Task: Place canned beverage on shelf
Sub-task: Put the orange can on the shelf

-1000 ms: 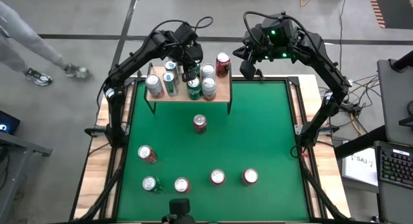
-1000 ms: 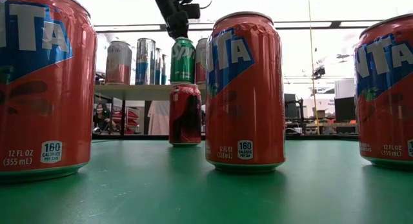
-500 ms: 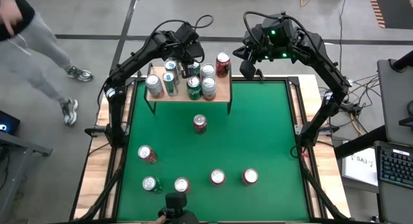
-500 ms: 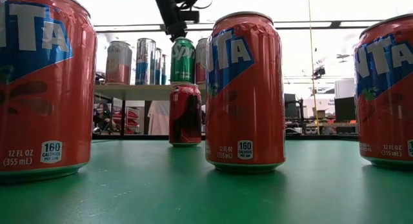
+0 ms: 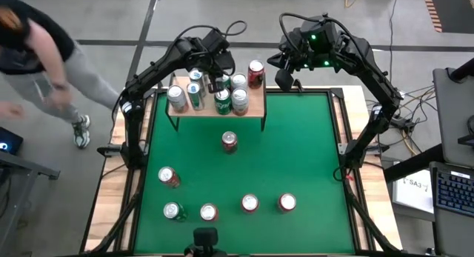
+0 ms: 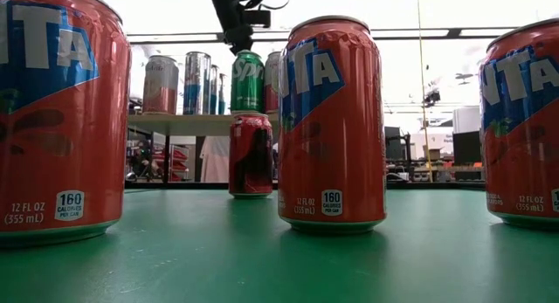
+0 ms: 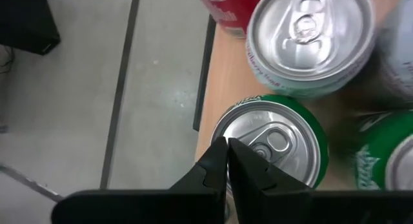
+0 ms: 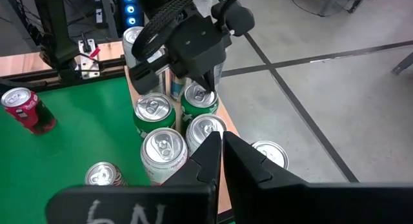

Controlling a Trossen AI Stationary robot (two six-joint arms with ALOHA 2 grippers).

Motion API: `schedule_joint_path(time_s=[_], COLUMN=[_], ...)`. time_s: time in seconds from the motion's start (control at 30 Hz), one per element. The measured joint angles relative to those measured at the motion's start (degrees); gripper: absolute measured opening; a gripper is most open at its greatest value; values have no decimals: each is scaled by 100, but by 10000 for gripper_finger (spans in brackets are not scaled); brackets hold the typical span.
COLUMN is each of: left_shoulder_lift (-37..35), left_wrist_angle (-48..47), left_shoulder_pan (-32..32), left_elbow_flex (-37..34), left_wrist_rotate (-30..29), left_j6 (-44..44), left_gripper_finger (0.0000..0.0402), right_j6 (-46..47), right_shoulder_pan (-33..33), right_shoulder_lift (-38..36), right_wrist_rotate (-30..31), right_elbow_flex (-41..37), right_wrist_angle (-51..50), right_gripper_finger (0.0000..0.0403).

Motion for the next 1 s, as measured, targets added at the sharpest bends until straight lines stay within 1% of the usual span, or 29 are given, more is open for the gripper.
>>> schedule_joint_path(time_s=[1.0], left_shoulder_lift=[-82], left_wrist_angle=[-144], left_shoulder_pan=[-99], left_elbow_flex=[41], left_wrist_rotate=[95], left_j6=[-73], left_gripper_finger=[0], right_j6=[7], right_shoulder_pan=[0], right_shoulder_lift=[0], right_wrist_rotate=[4], right_elbow_flex=[0], right_wrist_angle=[0], right_gripper_finger=[9])
